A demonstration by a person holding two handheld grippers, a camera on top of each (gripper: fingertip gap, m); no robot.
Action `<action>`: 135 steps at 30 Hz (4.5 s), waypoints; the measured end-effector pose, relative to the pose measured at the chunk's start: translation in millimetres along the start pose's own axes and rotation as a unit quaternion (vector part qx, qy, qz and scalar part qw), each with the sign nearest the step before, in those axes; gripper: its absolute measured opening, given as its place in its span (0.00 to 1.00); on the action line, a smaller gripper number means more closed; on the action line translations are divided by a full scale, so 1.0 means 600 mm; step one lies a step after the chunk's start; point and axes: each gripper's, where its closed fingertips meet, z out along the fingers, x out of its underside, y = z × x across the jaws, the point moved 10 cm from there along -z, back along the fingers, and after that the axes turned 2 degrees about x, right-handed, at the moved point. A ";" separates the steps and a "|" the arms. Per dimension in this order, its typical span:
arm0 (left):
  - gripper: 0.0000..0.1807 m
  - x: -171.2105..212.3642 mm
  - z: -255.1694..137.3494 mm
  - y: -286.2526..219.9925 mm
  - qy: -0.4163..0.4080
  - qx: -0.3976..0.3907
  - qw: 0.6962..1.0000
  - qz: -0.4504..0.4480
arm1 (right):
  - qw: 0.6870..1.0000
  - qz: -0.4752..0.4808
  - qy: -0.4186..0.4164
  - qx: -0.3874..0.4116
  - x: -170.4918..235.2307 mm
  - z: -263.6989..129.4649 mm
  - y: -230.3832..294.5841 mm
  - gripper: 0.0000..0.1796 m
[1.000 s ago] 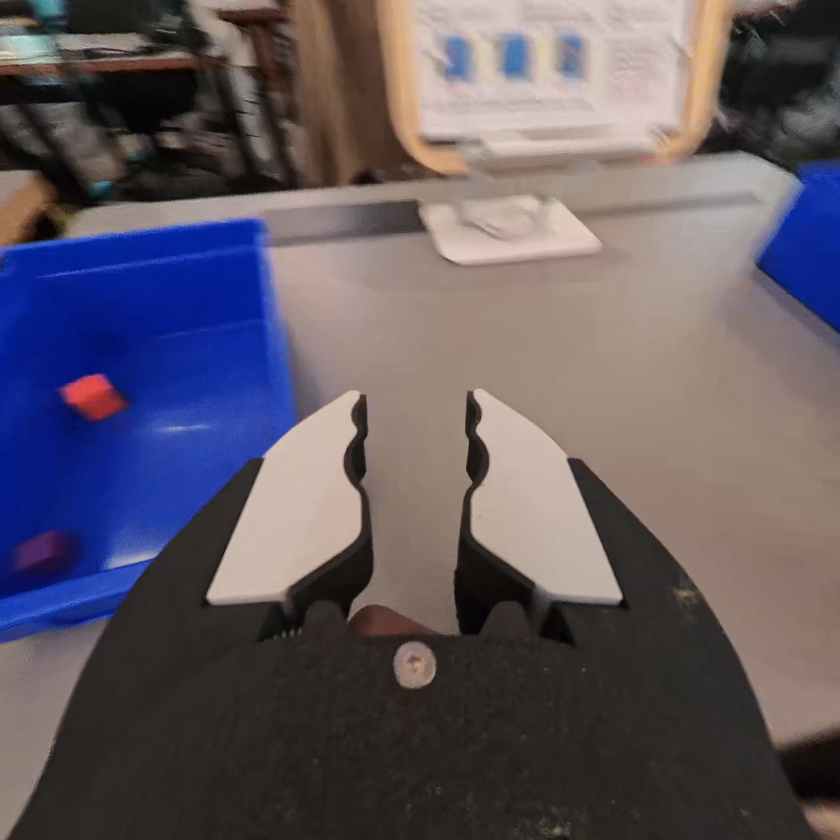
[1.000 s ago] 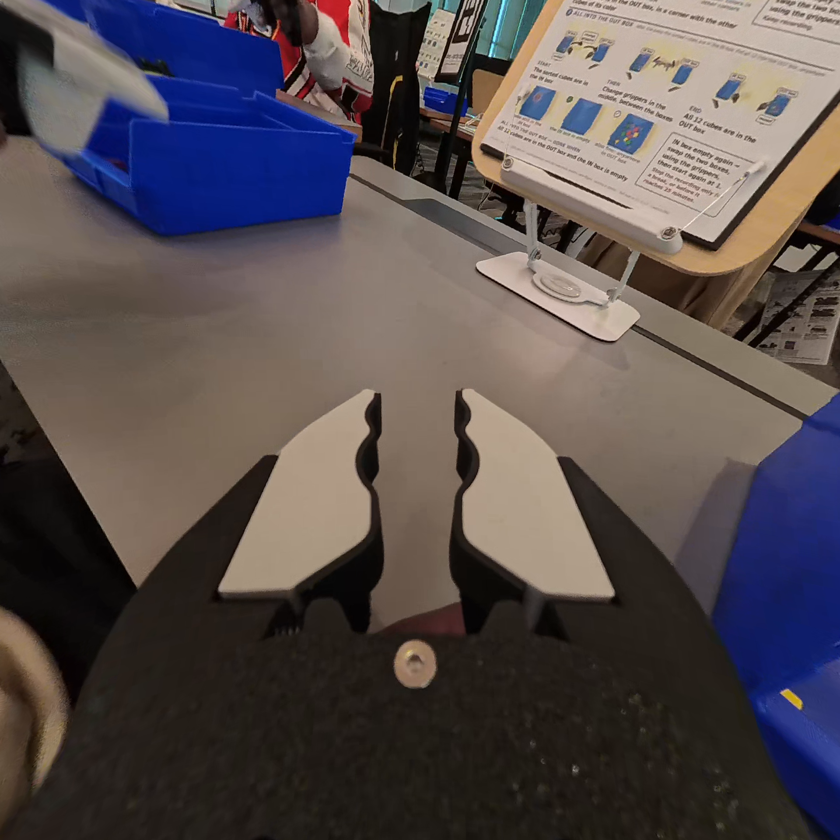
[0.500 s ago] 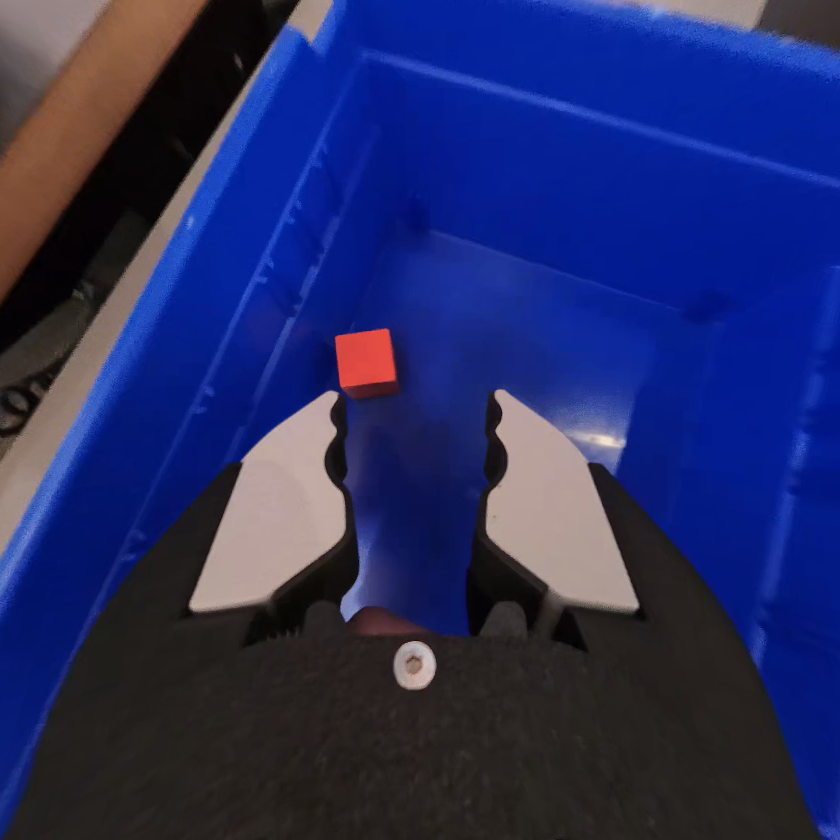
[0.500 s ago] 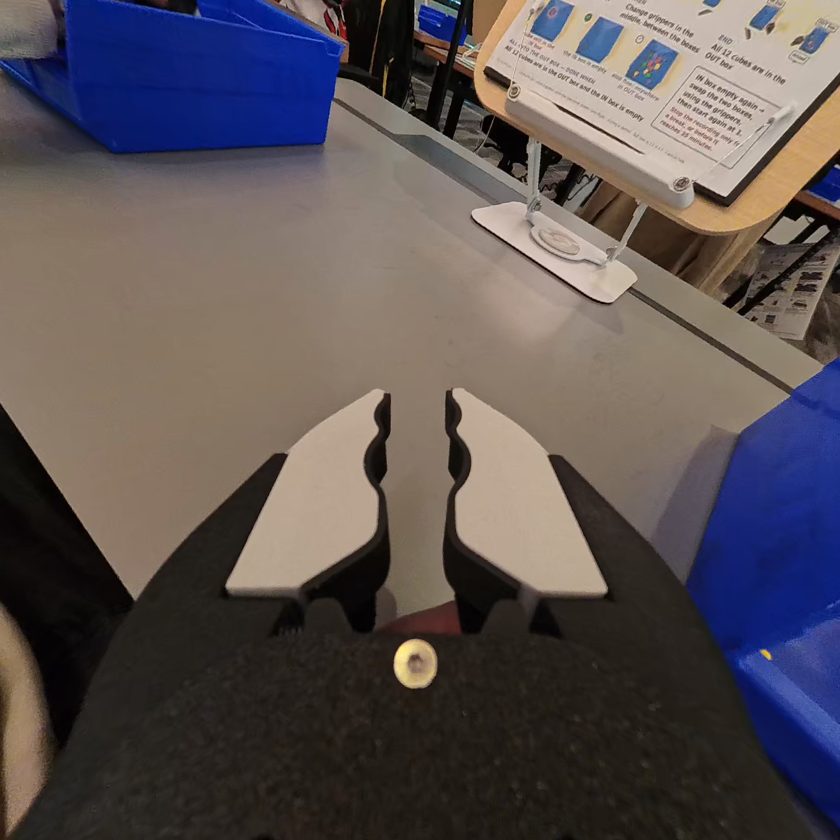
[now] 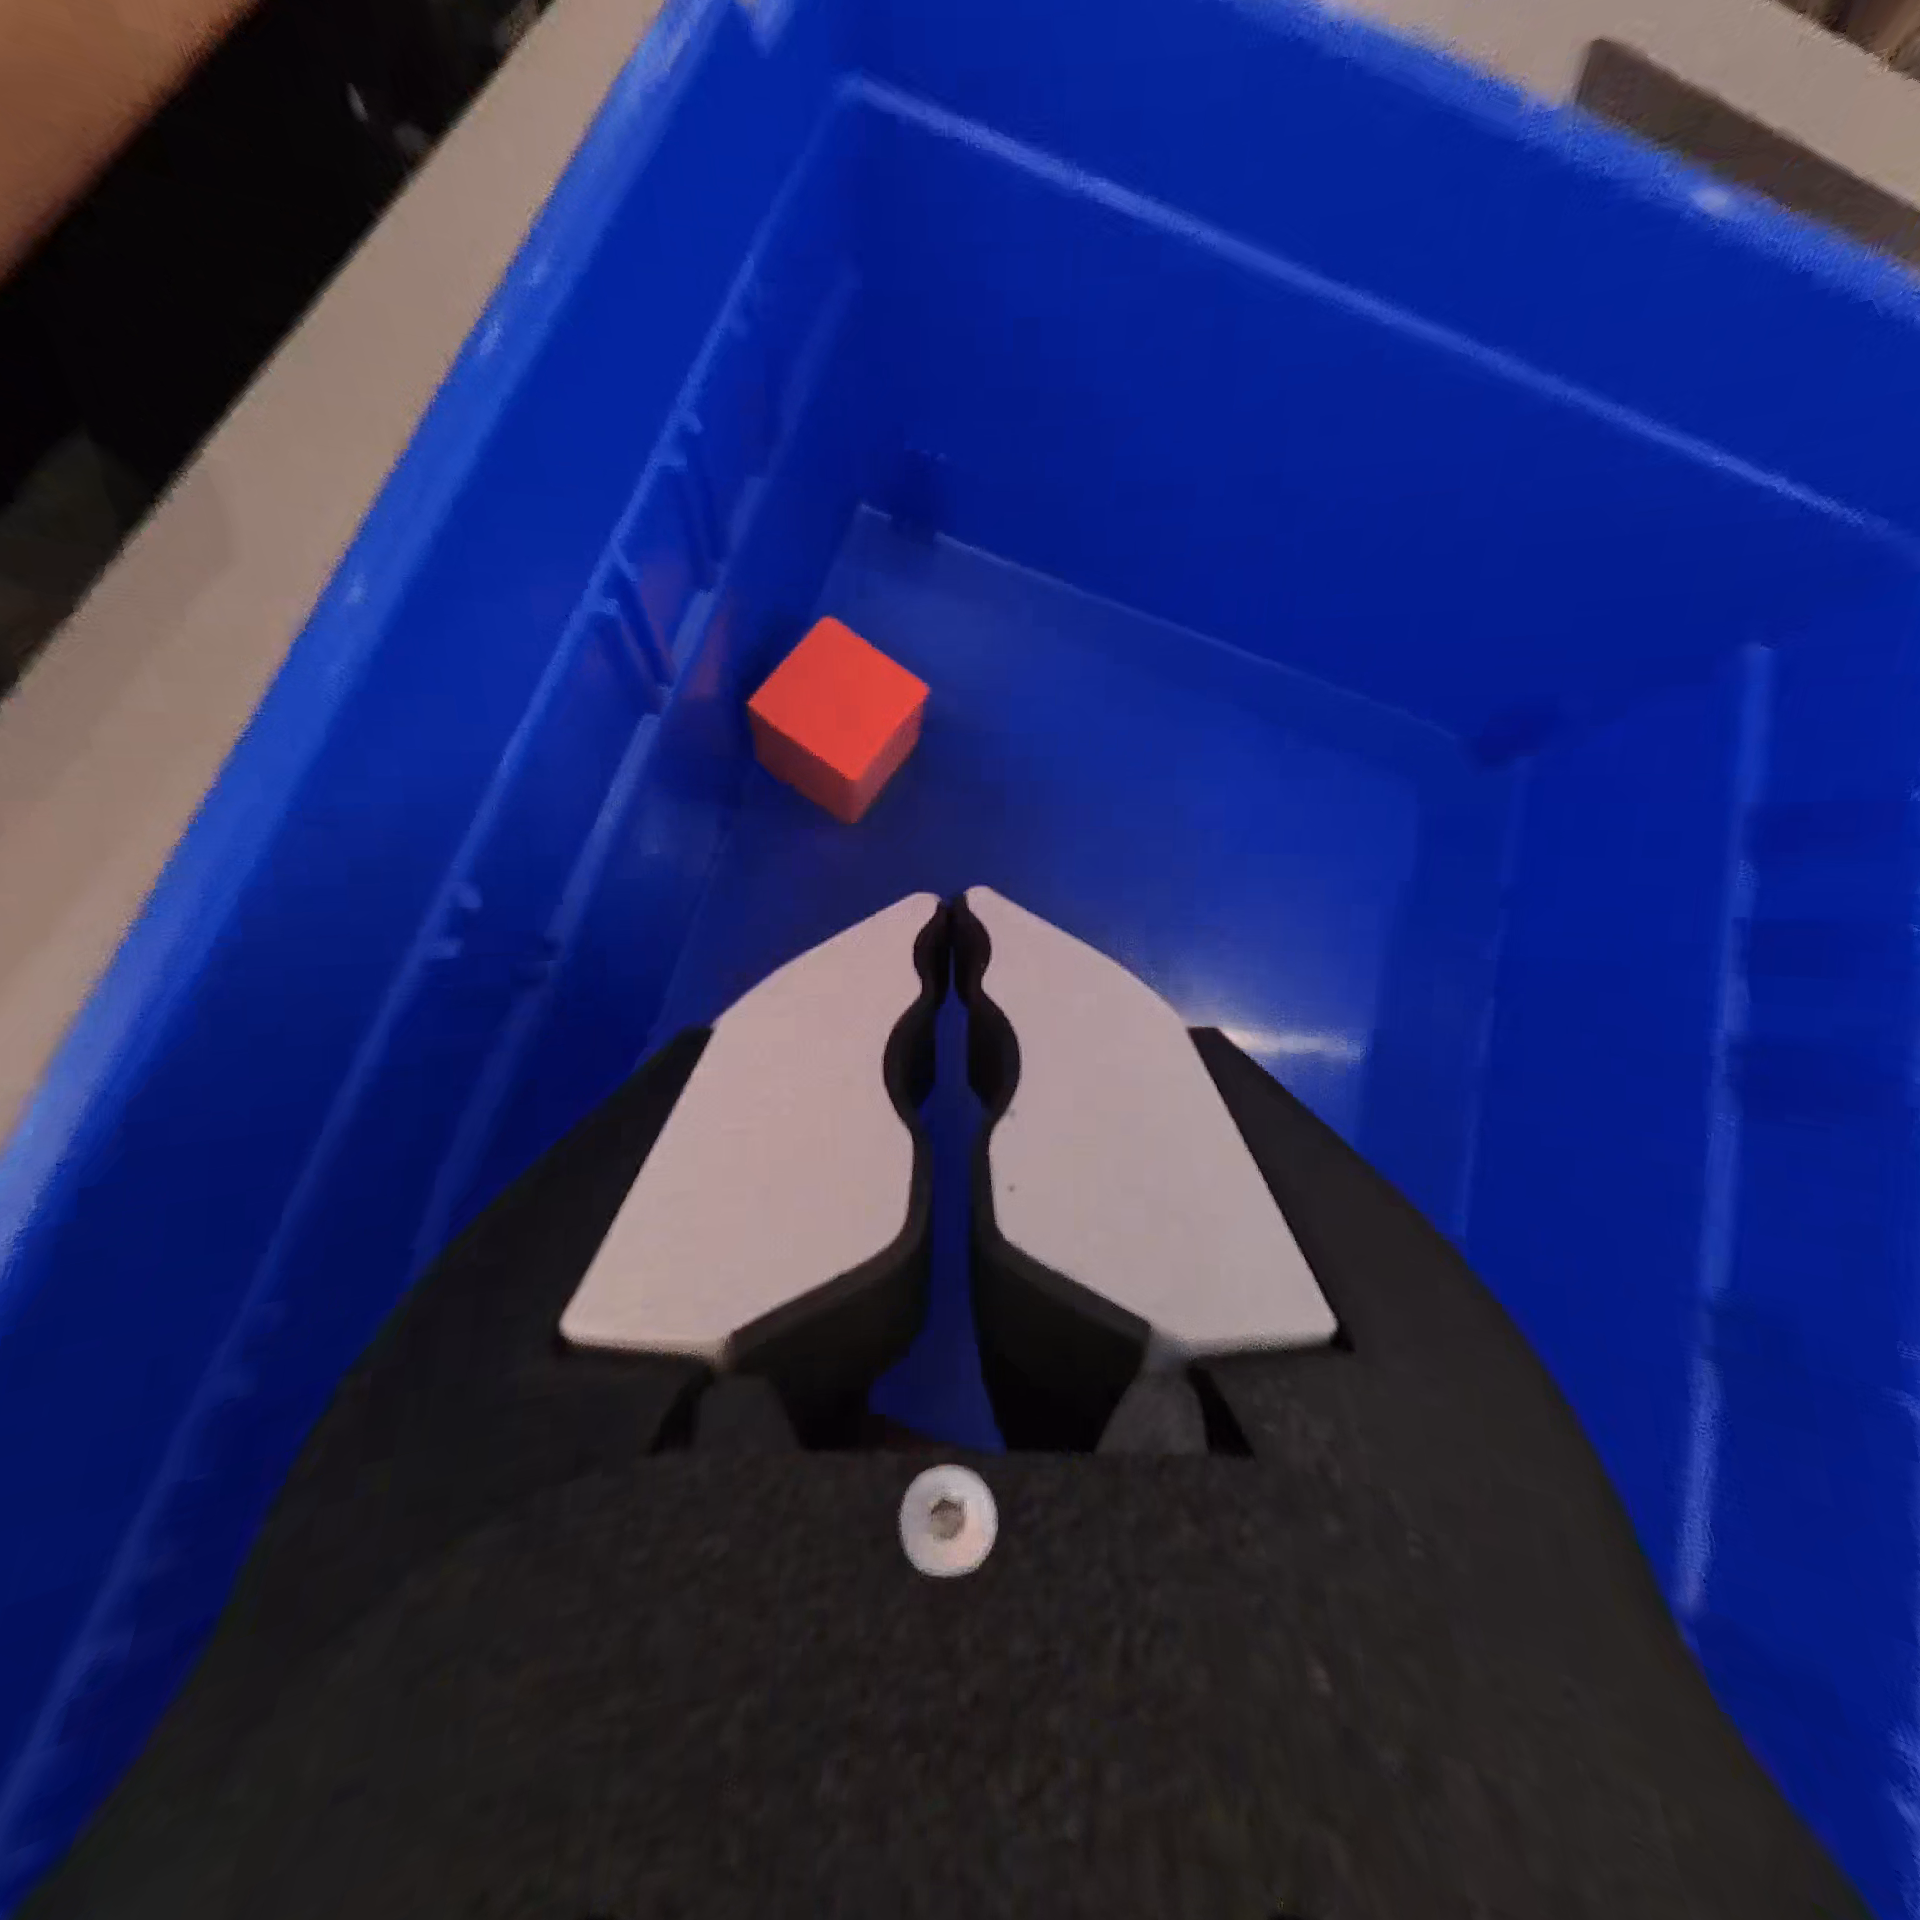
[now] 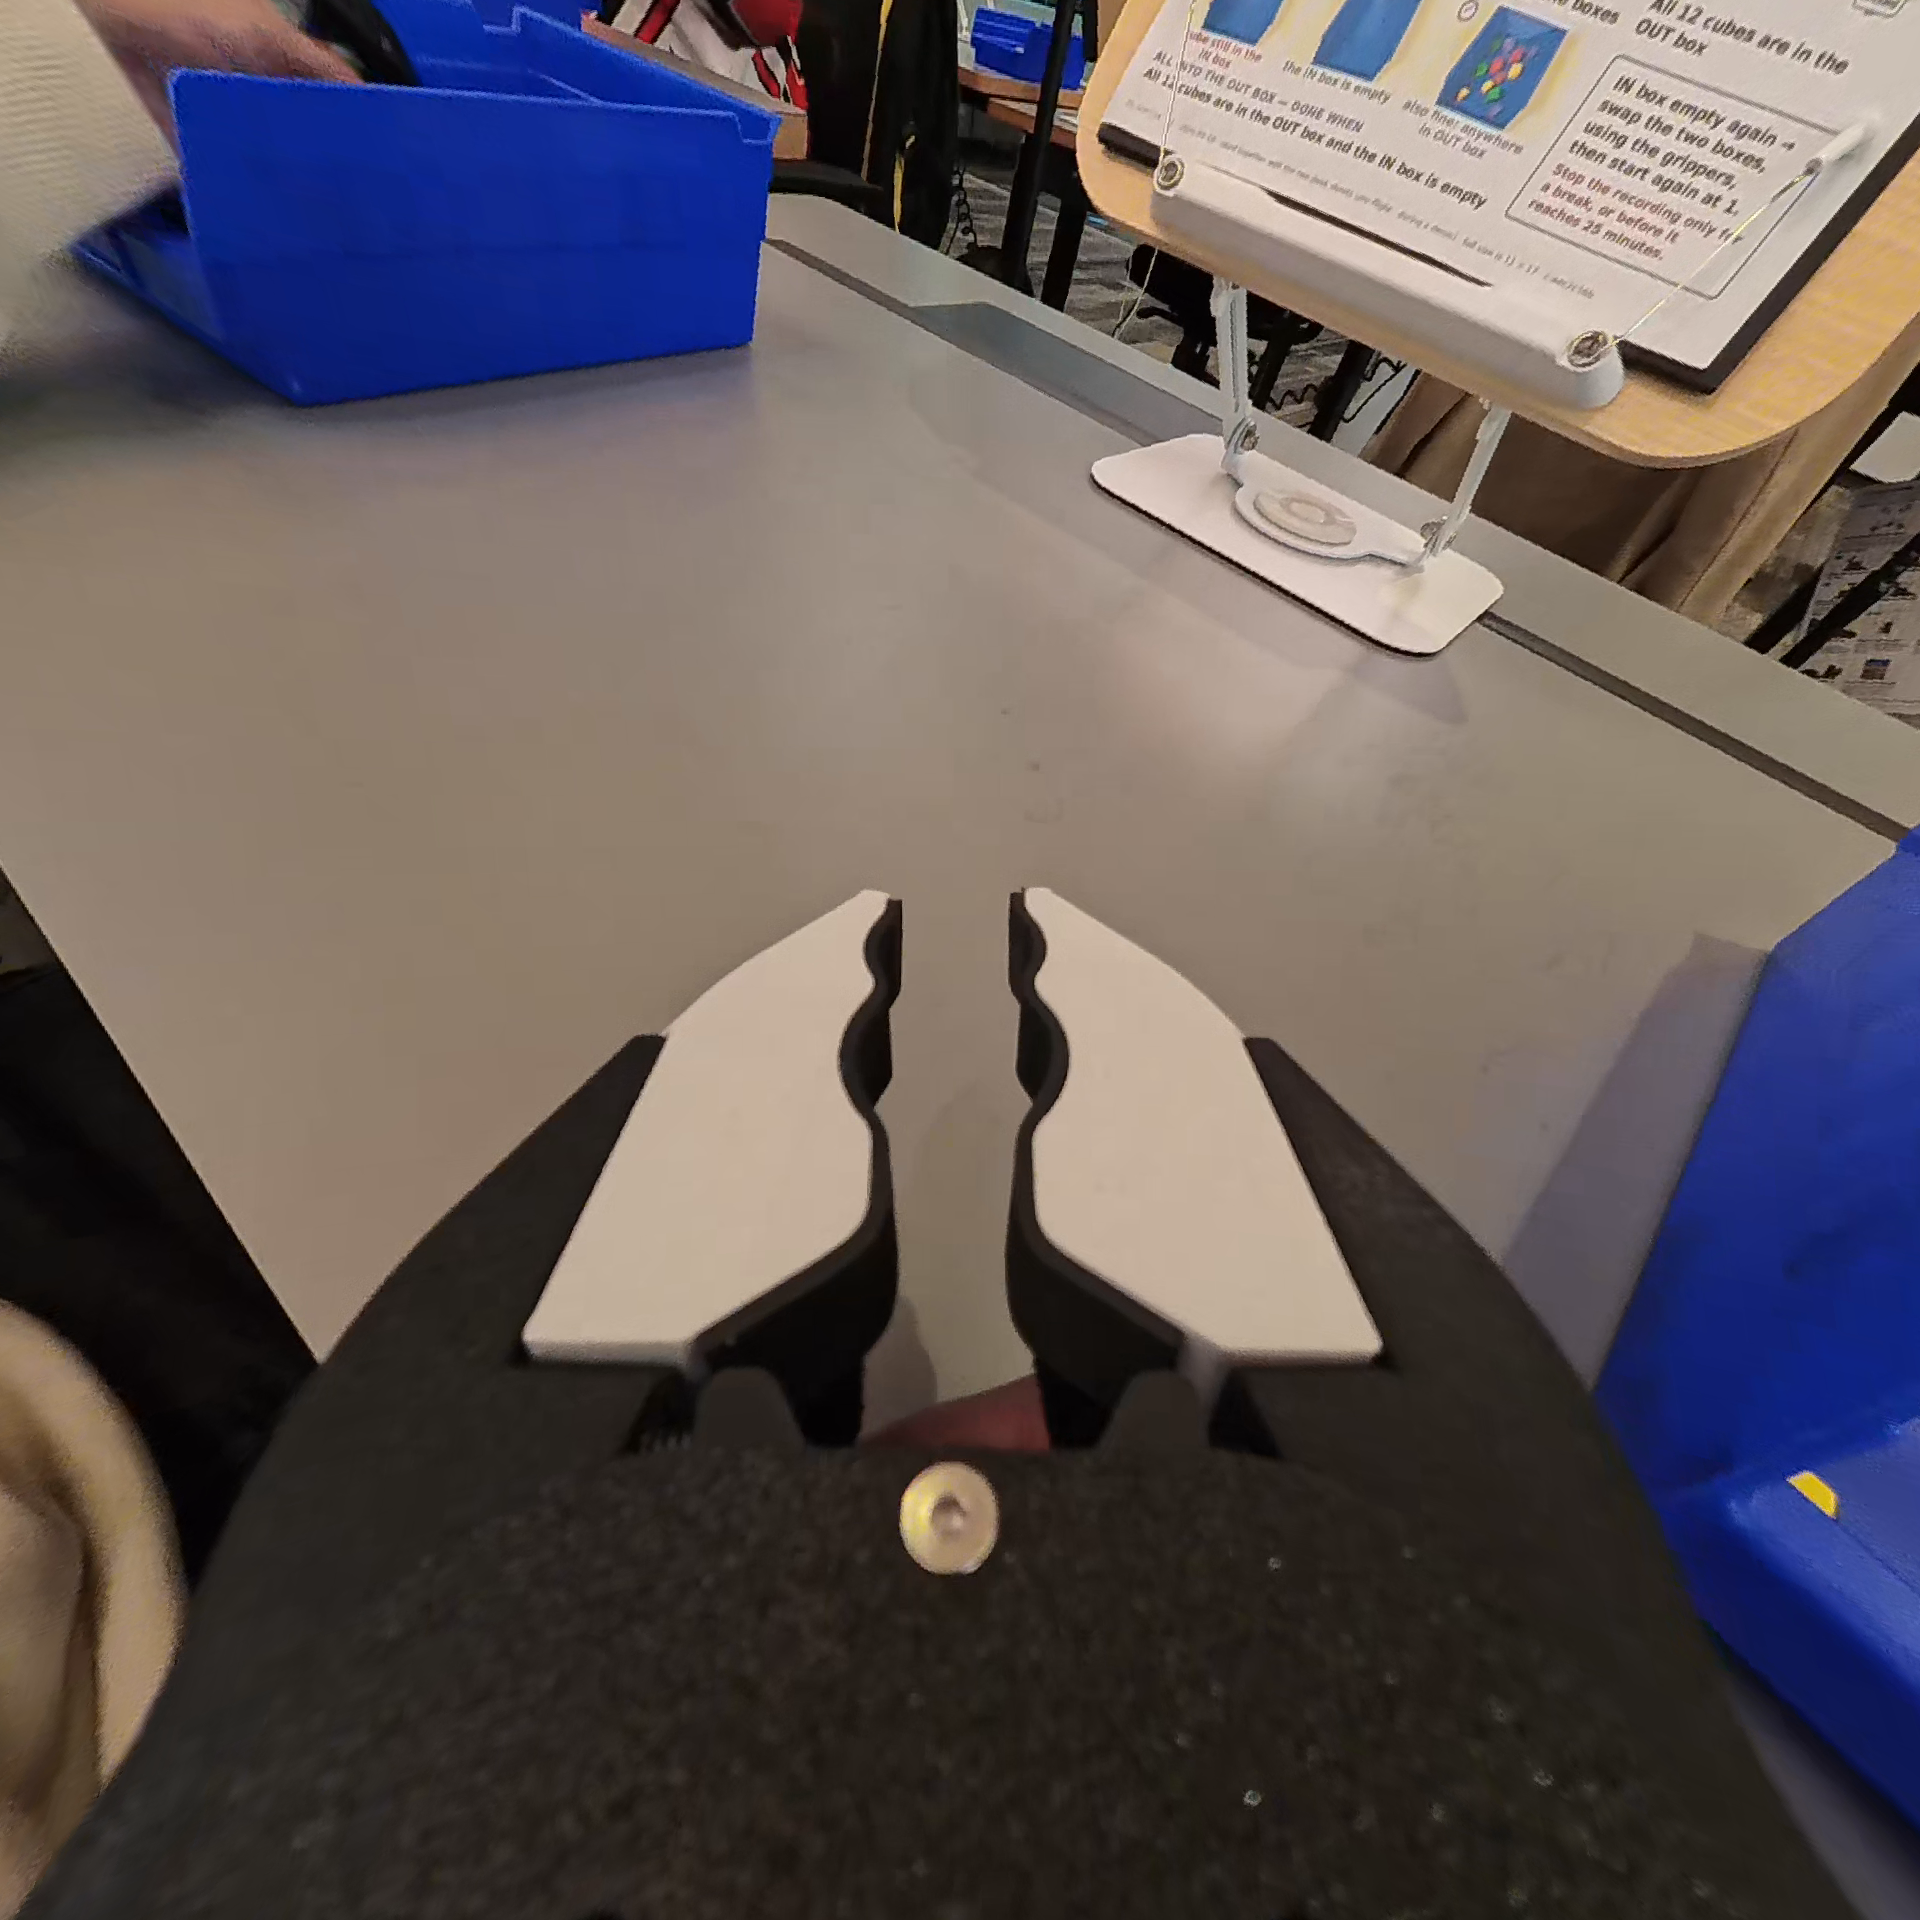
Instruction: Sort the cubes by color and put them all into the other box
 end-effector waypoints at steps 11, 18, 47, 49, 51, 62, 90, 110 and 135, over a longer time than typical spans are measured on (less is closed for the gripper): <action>0.10 0.004 -0.173 -0.024 -0.116 0.005 0.987 0.112 | 1.000 -0.015 0.007 0.001 -0.002 0.006 0.010 0.10; 0.31 -0.058 -0.055 -0.043 0.035 -0.075 0.928 0.363 | 0.999 -0.038 0.007 0.005 -0.003 0.008 0.019 0.10; 0.17 -0.072 0.063 -0.068 0.344 -0.133 0.521 0.769 | 0.997 -0.075 0.029 0.011 0.002 0.015 0.019 0.09; 0.16 -0.090 0.015 -0.071 0.284 -0.097 0.593 0.747 | 0.997 -0.076 0.029 0.010 0.003 0.014 0.019 0.09; 0.16 -0.102 -0.040 -0.072 0.208 -0.048 0.661 0.720 | 0.997 -0.076 0.028 0.011 0.003 0.012 0.020 0.09; 0.16 0.025 -0.222 -0.068 -0.145 0.283 0.858 0.404 | 0.998 -0.058 0.026 0.007 -0.001 0.010 0.016 0.09; 0.16 0.263 -0.257 -0.511 0.198 0.792 0.578 0.013 | 0.937 -0.220 -0.262 -0.064 -0.160 0.111 0.023 0.16; 0.21 0.360 -0.306 -0.326 -0.151 0.396 0.853 0.305 | 0.975 -0.076 -0.178 0.111 -0.055 -0.042 -0.033 0.16; 0.21 0.382 -0.311 -0.326 -0.133 0.409 0.823 0.370 | 0.830 0.063 0.428 0.354 0.064 0.143 -0.624 0.20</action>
